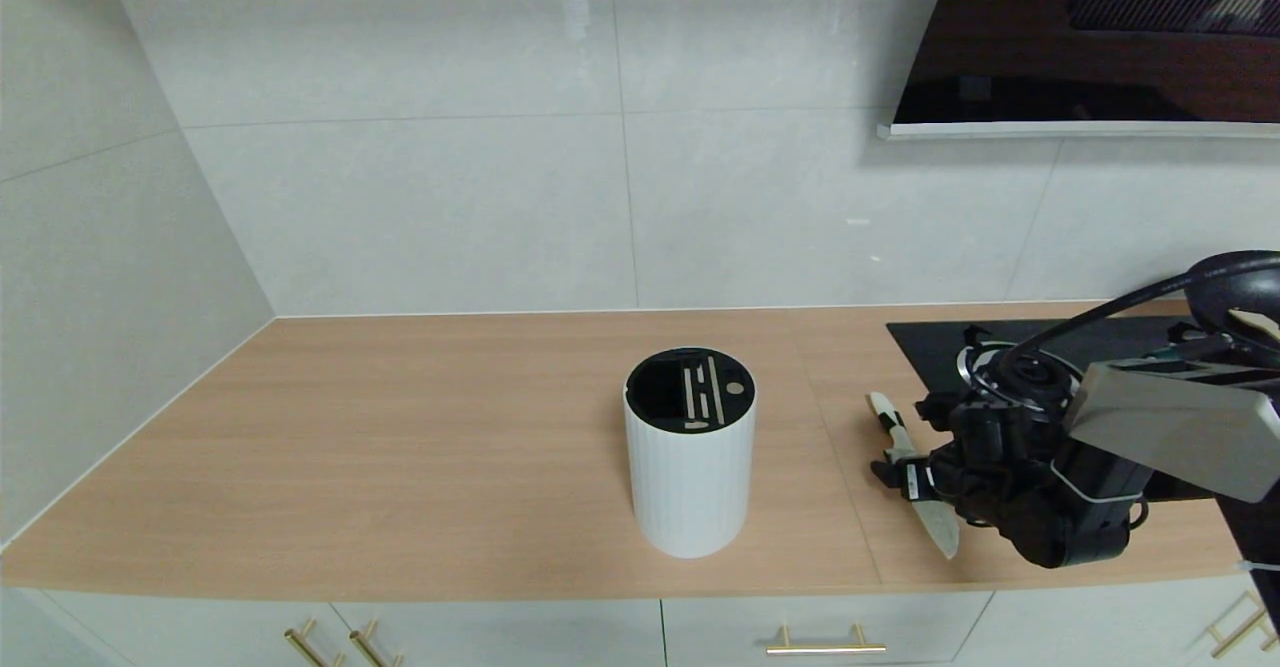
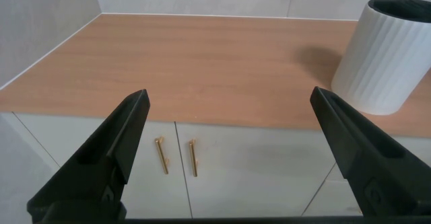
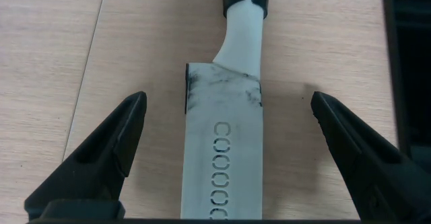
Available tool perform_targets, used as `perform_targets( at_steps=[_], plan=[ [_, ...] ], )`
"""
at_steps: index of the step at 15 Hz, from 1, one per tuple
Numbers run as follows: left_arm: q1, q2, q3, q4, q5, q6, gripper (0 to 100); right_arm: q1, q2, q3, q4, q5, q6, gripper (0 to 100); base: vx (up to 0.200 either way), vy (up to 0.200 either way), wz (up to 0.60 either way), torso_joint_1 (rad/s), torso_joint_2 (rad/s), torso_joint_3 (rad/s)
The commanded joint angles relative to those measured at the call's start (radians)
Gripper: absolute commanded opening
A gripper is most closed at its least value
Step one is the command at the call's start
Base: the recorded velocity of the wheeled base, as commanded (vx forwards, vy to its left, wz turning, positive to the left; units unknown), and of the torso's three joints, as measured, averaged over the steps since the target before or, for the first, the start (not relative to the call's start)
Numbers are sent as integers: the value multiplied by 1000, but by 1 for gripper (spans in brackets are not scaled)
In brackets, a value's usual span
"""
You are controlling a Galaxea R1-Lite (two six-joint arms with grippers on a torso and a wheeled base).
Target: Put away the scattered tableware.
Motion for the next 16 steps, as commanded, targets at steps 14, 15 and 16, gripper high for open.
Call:
perform_targets(
  at_steps=[14, 15, 16],
  plan=[
    [0, 0, 0, 0, 1, -2, 100, 4, 37, 0, 0, 0, -8, 0, 0, 0, 0, 0, 0, 0],
    [0, 0, -2, 0, 1, 0, 100, 4, 37, -3, -2, 0, -8, 0, 0, 0, 0, 0, 0, 0],
    [0, 0, 0, 0, 1, -2, 100, 4, 38, -3, -2, 0, -8, 0, 0, 0, 0, 0, 0, 0]
  ],
)
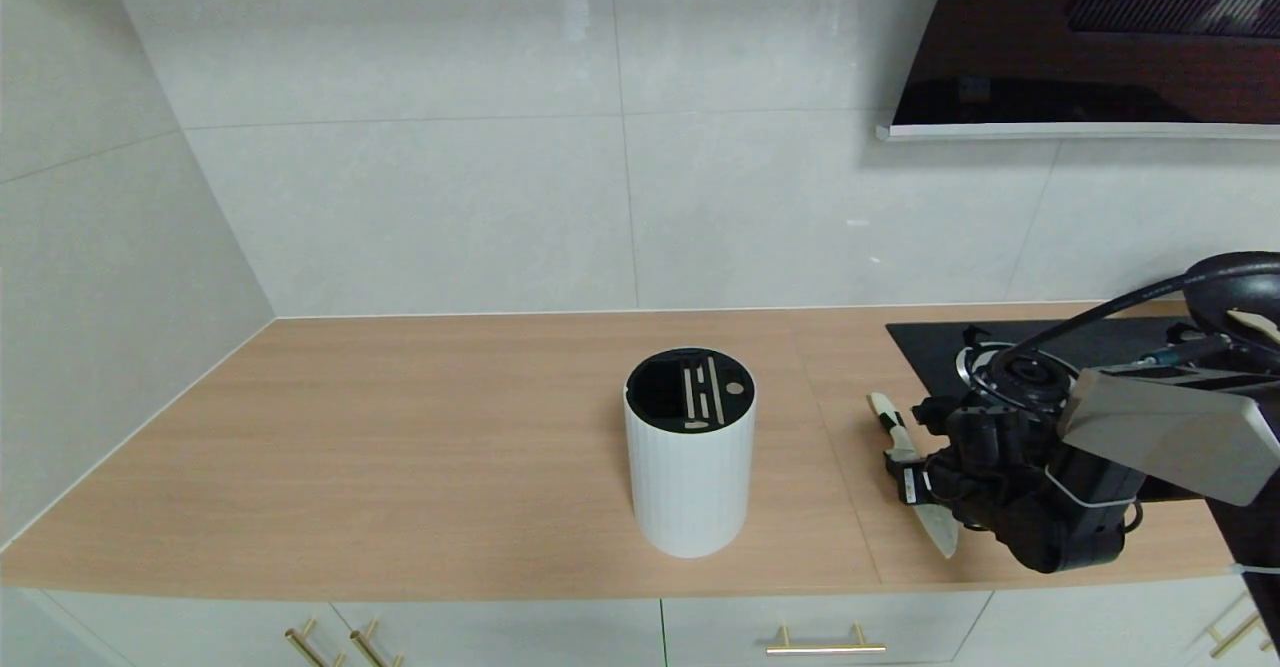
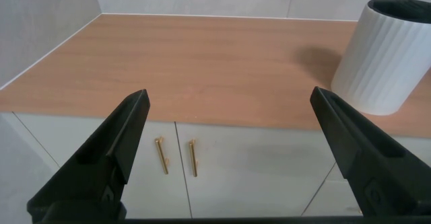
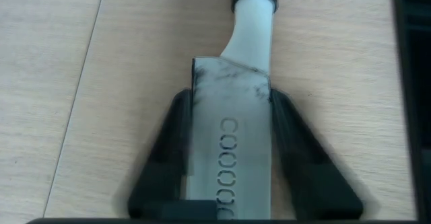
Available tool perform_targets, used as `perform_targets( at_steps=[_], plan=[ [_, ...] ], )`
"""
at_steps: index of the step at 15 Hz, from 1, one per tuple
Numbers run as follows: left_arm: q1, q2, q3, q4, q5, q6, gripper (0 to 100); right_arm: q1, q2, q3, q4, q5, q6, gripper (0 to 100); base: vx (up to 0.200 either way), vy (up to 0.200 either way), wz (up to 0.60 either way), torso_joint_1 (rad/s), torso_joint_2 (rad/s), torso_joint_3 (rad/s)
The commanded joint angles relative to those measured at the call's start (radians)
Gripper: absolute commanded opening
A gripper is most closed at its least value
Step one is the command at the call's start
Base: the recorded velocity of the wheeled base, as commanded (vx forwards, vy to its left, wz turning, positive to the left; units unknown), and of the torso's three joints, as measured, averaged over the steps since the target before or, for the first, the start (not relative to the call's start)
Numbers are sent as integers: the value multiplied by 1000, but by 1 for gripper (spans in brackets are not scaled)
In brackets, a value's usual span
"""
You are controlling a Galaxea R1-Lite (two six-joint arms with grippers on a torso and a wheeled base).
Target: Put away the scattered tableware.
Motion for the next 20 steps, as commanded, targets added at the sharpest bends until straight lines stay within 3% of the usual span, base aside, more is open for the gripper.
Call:
perform_targets(
  at_steps=[1, 5, 6, 9, 14, 15, 16, 18, 20],
  plan=[
    [0, 0, 0, 0, 0, -1, 100, 0, 7, 2, 6, 0, 0, 0, 0, 0, 0, 0, 0, 0],
    [0, 0, 0, 0, 0, 1, 100, 0, -10, 25, -5, 0, 2, 0, 0, 0, 0, 0, 0, 0],
    [0, 0, 0, 0, 0, 1, 100, 2, -35, 66, -79, 3, 2, 0, 0, 0, 0, 0, 0, 0],
    [0, 0, 0, 0, 0, 1, 100, 17, -108, 115, -111, 1, 2, 0, 0, 0, 0, 0, 0, 0],
    [0, 0, -1, -2, -1, 5, 100, 37, -397, 214, -109, -11, 5, 0, 0, 0, 0, 0, 0, 0],
    [0, 0, -46, 3, -7, 4, 100, 52, -463, 220, -105, -17, 5, 0, 0, 0, 0, 0, 0, 0],
    [-1, 2, -125, 21, -37, 5, 100, 79, -522, 215, -96, -20, 5, 0, 0, 0, 0, 0, 0, 0],
    [-3, 84, -282, 98, -179, 8, 100, 141, -619, 172, -13, -34, 2, 0, 0, 0, 0, 0, 0, 0],
    [-3, 360, -408, 124, -322, 10, 100, 198, -699, 73, 127, -63, 0, 0, 0, 0, 0, 0, 0, 0]
  ],
)
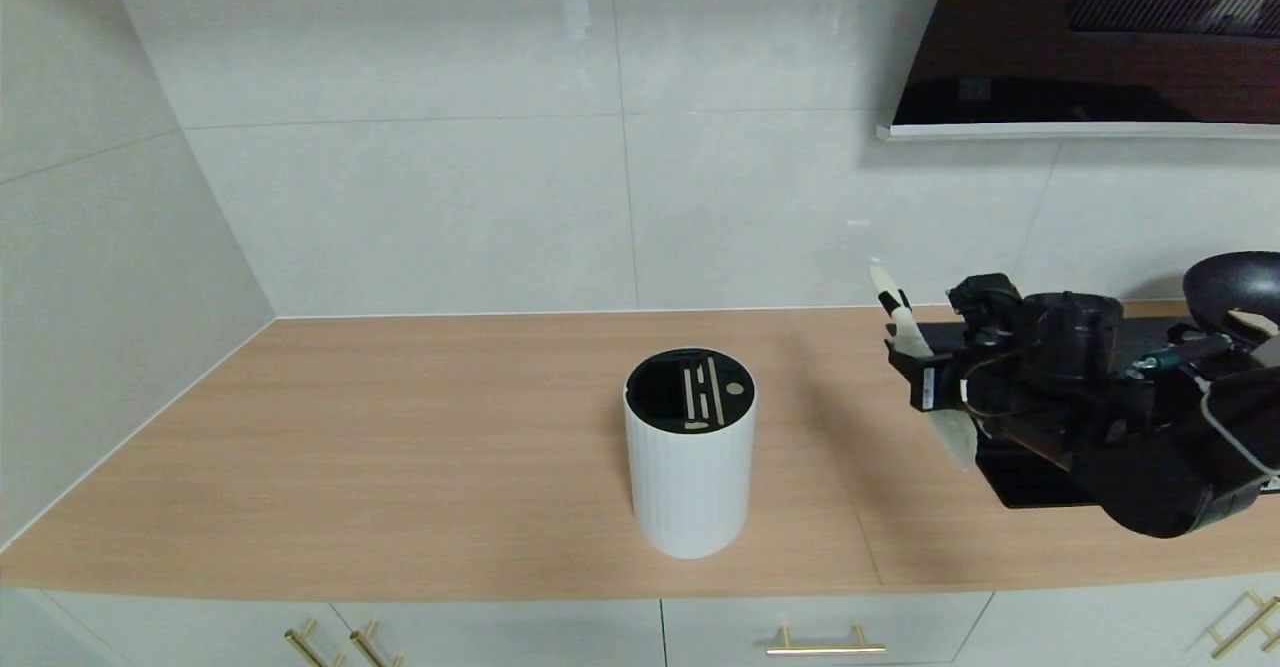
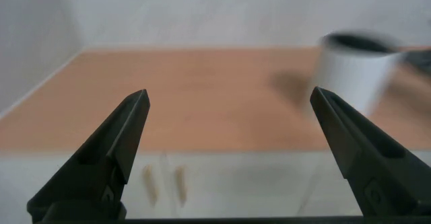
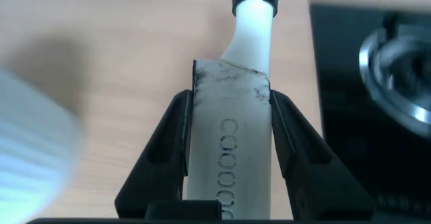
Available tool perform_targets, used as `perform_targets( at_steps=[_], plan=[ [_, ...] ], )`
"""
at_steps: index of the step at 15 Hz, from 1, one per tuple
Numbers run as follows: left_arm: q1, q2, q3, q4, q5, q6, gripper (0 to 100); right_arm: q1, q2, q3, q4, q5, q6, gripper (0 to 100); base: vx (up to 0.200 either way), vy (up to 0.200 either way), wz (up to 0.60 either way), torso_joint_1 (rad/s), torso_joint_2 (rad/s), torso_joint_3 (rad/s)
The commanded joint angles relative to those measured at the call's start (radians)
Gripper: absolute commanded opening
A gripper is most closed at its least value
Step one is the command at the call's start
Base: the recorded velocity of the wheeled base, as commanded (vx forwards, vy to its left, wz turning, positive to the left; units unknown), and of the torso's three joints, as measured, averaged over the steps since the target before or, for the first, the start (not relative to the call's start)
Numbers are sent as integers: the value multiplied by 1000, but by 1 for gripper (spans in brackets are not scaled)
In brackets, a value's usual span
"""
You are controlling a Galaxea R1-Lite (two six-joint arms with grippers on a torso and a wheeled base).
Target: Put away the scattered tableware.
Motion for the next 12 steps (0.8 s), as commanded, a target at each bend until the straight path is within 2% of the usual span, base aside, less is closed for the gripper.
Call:
perform_targets(
  at_steps=[1, 2, 3, 5, 6, 7, 8, 9, 10, 11, 12],
  plan=[
    [-1, 464, -239, 35, -144, 23, 100, 91, -174, -91, 107, -36, -1, 0, 0, 0, 0, 0, 0, 0],
    [-1, 530, -272, 35, -142, 34, 100, 102, -186, -94, 115, -42, -1, 0, 0, 0, 0, 0, 0, 0],
    [-4, 722, -386, 35, -144, 49, 100, 151, -213, -112, 121, -52, -1, 0, 0, 0, 0, 0, 0, 0],
    [-27, 886, -449, 21, -136, 97, 100, 206, -230, -121, 126, -71, -1, 0, 0, 0, 0, 0, 0, 0],
    [-58, 965, -449, -66, -131, 106, 100, 244, -238, -98, 138, -122, 0, 0, 0, 0, 0, 0, 0, 0],
    [-116, 1020, -440, -149, -130, 103, 100, 260, -238, -75, 138, -146, 0, 0, 0, 0, 0, 0, 0, 0],
    [-144, 1047, -443, -198, -128, 89, 100, 267, -238, -75, 138, -155, -3, 0, 0, 0, 0, 0, 0, 0],
    [-220, 1144, -489, -295, -136, -27, 100, 292, -244, -80, 138, -155, -1, 0, 0, 0, 0, 0, 0, 0],
    [-300, 1216, -527, -333, -148, -136, 100, 323, -247, -78, 138, -158, 0, 0, 0, 0, 0, 0, 0, 0],
    [-325, 1265, -552, -361, -160, -209, 100, 341, -247, -77, 138, -163, 0, 0, 0, 0, 0, 0, 0, 0],
    [-369, 1360, -575, -447, -203, -333, 100, 390, -244, -83, 141, -212, 2, 0, 0, 0, 0, 0, 0, 0]
  ],
)
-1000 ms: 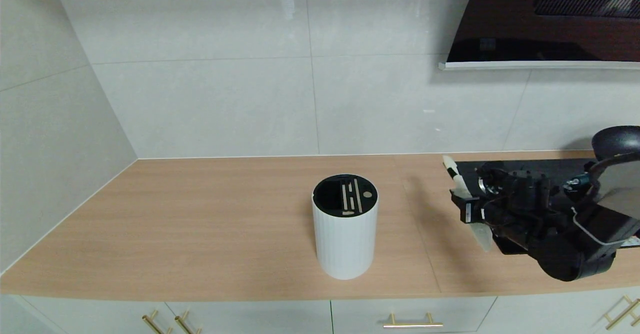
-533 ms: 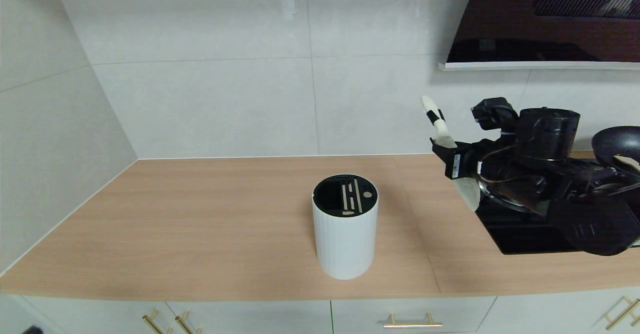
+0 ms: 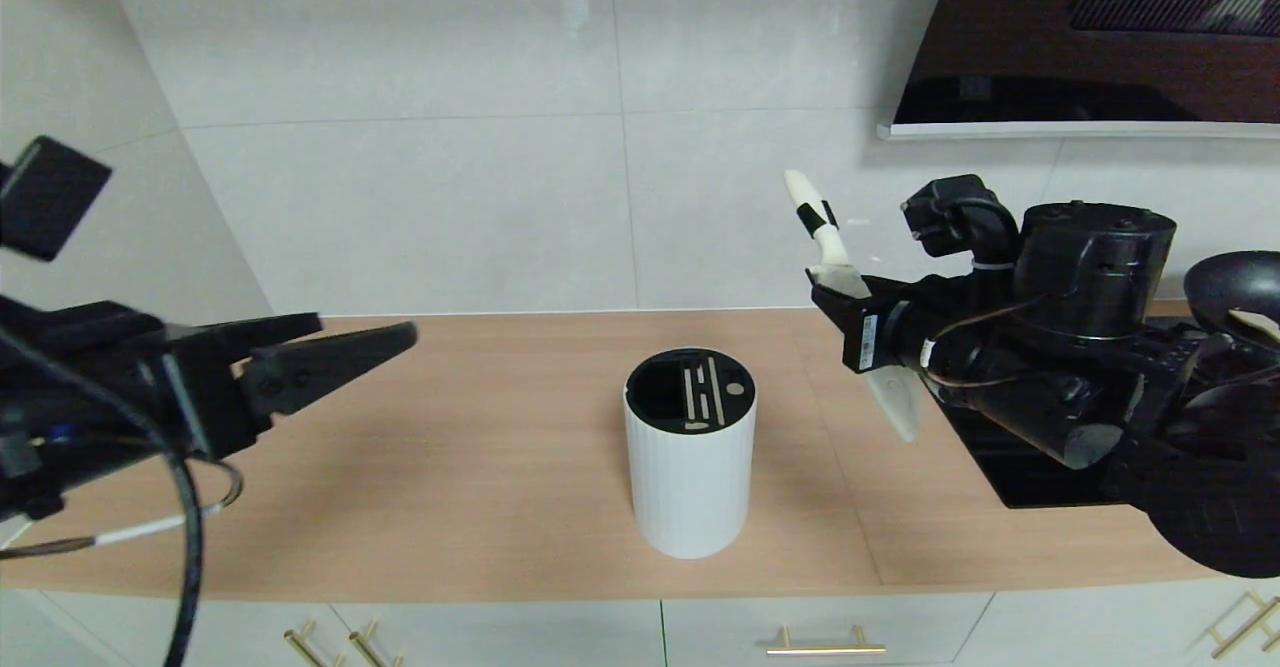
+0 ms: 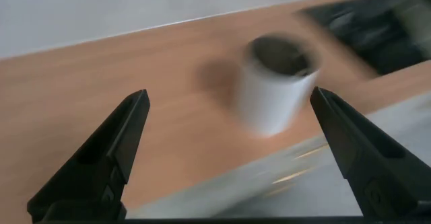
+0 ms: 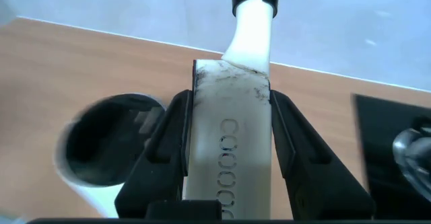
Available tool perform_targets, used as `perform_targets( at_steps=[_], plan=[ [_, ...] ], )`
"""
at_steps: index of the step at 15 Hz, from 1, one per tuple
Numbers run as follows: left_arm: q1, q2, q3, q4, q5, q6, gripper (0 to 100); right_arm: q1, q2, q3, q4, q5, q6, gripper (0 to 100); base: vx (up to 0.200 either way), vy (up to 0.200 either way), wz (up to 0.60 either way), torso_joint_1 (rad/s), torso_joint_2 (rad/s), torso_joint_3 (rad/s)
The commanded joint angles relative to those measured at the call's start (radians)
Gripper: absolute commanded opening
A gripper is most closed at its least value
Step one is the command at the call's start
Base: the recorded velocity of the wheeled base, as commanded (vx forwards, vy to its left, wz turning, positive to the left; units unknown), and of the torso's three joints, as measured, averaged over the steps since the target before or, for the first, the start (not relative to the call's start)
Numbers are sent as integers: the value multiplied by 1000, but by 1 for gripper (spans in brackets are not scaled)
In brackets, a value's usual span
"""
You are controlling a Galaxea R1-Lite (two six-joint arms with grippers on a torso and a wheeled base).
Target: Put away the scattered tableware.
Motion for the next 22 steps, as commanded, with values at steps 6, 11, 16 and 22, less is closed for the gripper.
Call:
perform_targets(
  at_steps=[6, 11, 16, 22],
  plan=[
    [-137, 422, -98, -455, -242, -481, 100, 209, 35, -48, 66, -65, 106, 0, 0, 0, 0, 0, 0, 0],
    [-149, 635, -250, -527, -307, -537, 100, 269, 43, -74, 105, -91, 164, 0, 0, 0, 0, 0, 0, 0],
    [-212, 704, -326, -529, -216, -535, 100, 275, 48, -79, 103, -108, 168, 0, 0, 0, 0, 0, 0, 0],
    [-218, 772, -400, -549, -218, -532, 100, 292, 64, -71, 97, -107, 177, 0, 0, 0, 0, 0, 0, 0]
  ],
)
